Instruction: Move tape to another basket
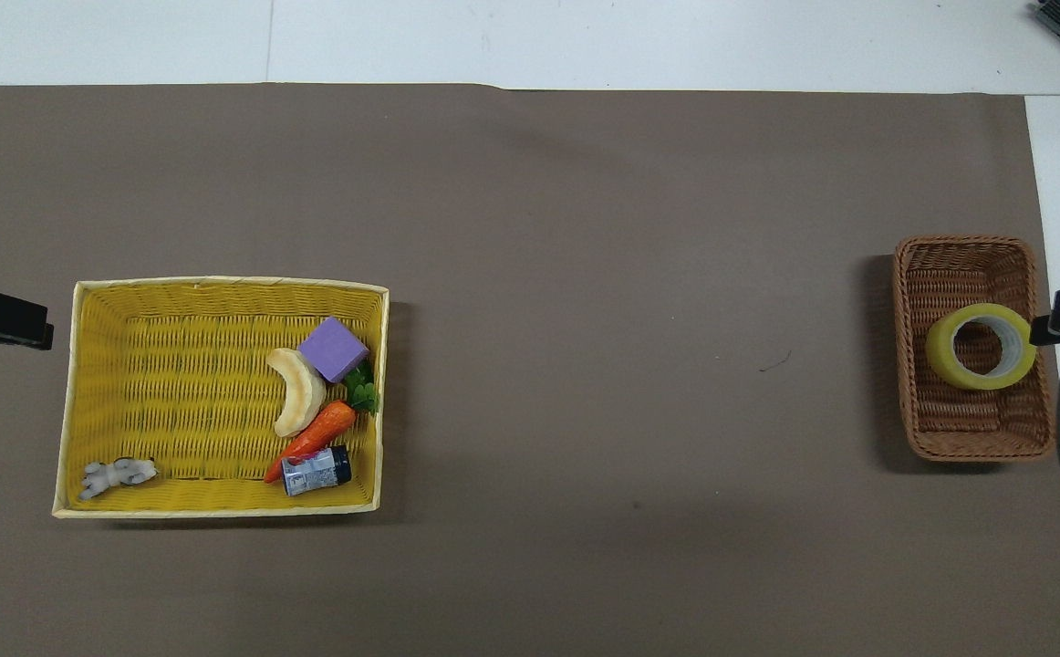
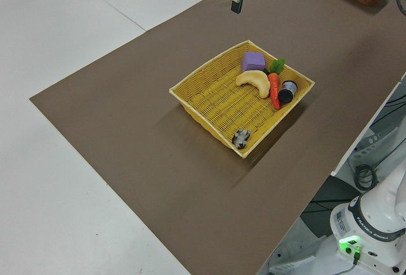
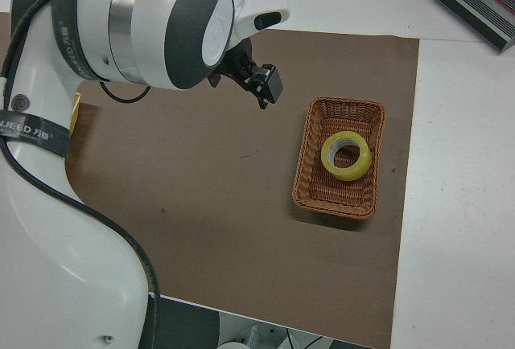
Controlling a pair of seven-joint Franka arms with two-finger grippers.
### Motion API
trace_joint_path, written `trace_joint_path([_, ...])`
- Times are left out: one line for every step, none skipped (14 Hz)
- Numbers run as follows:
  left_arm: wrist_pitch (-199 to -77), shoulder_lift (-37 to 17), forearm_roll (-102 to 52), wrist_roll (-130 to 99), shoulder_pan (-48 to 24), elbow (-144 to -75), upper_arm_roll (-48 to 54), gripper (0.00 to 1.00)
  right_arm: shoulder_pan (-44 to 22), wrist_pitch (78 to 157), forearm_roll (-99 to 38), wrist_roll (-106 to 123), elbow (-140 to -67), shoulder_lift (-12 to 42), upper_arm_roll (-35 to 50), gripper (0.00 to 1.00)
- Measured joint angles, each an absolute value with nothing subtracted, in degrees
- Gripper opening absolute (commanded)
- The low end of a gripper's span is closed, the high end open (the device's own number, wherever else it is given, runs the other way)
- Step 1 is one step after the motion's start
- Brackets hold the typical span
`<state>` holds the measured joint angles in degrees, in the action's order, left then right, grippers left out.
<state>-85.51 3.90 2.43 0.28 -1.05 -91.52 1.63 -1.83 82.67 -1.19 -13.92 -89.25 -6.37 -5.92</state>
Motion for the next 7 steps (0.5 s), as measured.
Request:
trace_joint_path([-85.51,3.9,2.43,0.28,-1.05,-91.52,1.63,1.0,-1.8,82.68,-1.06,-13.69,-89.9,-6.48,-5.94,1.0])
trace_joint_path([-85.51,3.9,2.43,0.28,-1.05,-91.52,1.63,1.0,-1.57,82.71,-1.02,-13.63,-90.49,-6.5,-6.01,1.0])
trace_joint_path([-85.51,3.9,2.43,0.28,-1.05,-91.52,1.63,1.0,-0.93,82.76,-1.01,-13.34,-90.93,-6.5,-6.02,1.0])
trace_joint_path([-85.51,3.9,2.43,0.28,-1.05,-91.52,1.63,1.0,-0.24,82.84,-1.01,-12.73,-91.14,-6.5,-6.05,1.0])
trace_joint_path([-85.51,3.9,2.43,0.28,-1.05,-91.52,1.63,1.0,0.17,82.98,-1.02,-11.69,-91.16,-6.51,-6.07,1.0])
trace_joint_path([-85.51,3.9,2.43,0.28,-1.05,-91.52,1.63,1.0,0.33,83.15,-1.02,-10.4,-91.13,-6.53,-6.03,1.0])
trace_joint_path([-85.51,3.9,2.43,0.28,-1.05,-91.52,1.63,1.0,0.3,83.24,-1.02,-9.28,-91.08,-6.58,-5.8,1.0])
